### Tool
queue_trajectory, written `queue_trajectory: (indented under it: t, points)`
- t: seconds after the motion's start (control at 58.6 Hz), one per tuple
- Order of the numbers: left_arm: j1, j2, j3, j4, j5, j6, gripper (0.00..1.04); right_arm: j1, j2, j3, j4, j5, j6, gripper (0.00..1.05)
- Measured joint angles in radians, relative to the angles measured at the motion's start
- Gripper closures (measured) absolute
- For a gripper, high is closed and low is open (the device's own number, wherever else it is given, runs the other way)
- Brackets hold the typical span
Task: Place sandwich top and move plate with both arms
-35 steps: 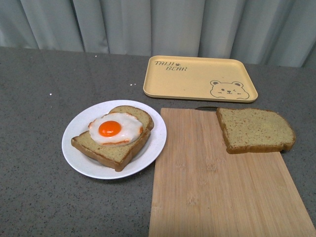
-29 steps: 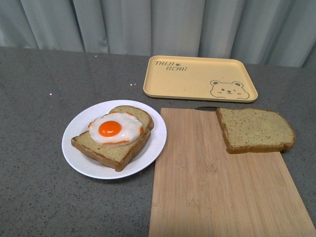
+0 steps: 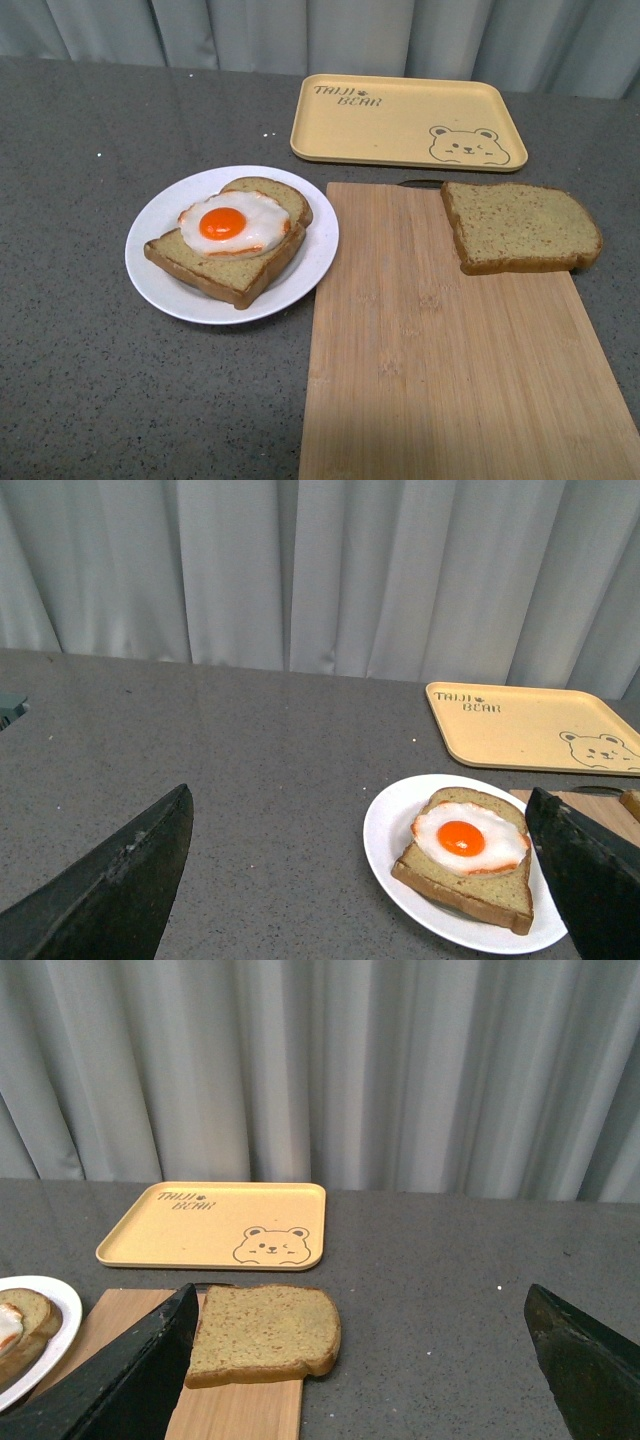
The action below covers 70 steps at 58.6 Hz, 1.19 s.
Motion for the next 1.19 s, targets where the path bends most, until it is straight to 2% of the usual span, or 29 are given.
queue_trajectory:
  t: [1.194]
  points:
    - [0.000, 0.000, 0.000, 0.000, 0.000, 0.000, 0.07, 0.000, 0.000, 0.000, 0.000, 0.000, 0.000, 0.09]
